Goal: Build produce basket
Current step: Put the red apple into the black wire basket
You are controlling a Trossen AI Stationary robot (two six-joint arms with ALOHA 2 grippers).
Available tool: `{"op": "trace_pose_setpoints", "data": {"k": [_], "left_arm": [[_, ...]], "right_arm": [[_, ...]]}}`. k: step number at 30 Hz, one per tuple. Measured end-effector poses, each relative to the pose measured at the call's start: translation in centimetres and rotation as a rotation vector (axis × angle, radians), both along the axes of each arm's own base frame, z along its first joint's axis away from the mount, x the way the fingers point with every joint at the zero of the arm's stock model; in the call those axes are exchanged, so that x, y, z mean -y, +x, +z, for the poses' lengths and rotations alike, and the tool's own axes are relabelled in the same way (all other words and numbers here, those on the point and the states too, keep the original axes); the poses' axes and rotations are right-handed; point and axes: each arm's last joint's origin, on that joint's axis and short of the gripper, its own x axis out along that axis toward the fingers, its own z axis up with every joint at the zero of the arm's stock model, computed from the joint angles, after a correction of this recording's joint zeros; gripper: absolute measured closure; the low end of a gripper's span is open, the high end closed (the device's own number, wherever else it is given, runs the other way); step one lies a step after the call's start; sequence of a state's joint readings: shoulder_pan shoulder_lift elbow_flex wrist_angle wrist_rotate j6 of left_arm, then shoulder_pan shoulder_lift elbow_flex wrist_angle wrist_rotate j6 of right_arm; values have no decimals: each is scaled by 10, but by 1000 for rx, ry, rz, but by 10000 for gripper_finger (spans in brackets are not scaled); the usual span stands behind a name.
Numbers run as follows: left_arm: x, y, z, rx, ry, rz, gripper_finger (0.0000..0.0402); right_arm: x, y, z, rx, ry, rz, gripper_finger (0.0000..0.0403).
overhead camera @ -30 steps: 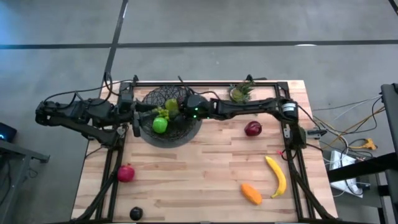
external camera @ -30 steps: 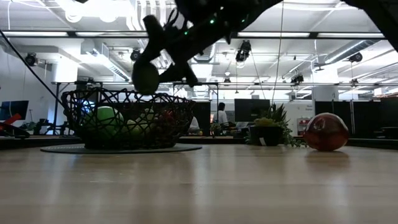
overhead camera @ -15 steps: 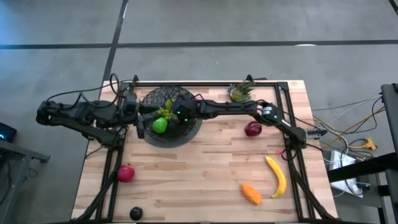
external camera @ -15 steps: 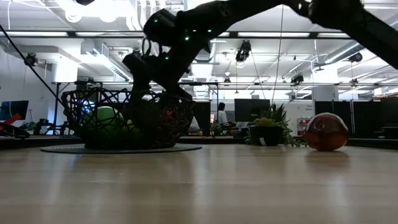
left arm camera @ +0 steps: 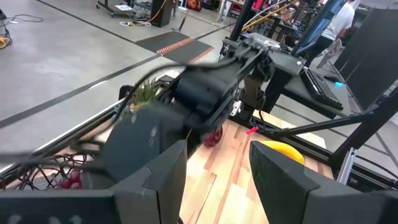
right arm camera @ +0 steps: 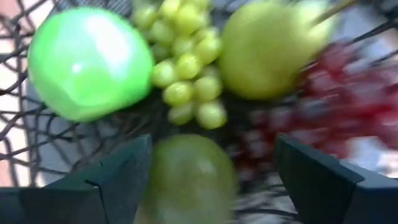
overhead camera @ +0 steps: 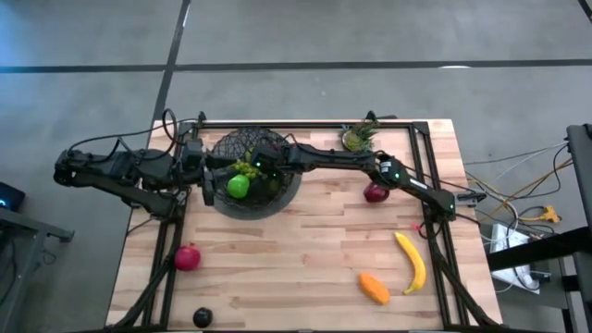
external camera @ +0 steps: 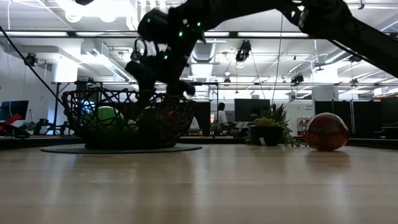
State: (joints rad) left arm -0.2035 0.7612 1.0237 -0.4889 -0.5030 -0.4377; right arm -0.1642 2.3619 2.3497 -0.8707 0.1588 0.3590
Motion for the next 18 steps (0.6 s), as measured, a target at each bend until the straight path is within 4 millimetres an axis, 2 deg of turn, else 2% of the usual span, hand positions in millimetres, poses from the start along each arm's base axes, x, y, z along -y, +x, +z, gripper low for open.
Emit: {"op": "trace_pose_setpoints", "data": {"k": [10,18], "left_arm": [[0,1,0,-4,0,0,243],[0,0,0,0,0,0,243]], "right_arm": [[-2,-38,75,-42,-202,-19,128],[-13,-94,132,-171,-213,51,162]]}}
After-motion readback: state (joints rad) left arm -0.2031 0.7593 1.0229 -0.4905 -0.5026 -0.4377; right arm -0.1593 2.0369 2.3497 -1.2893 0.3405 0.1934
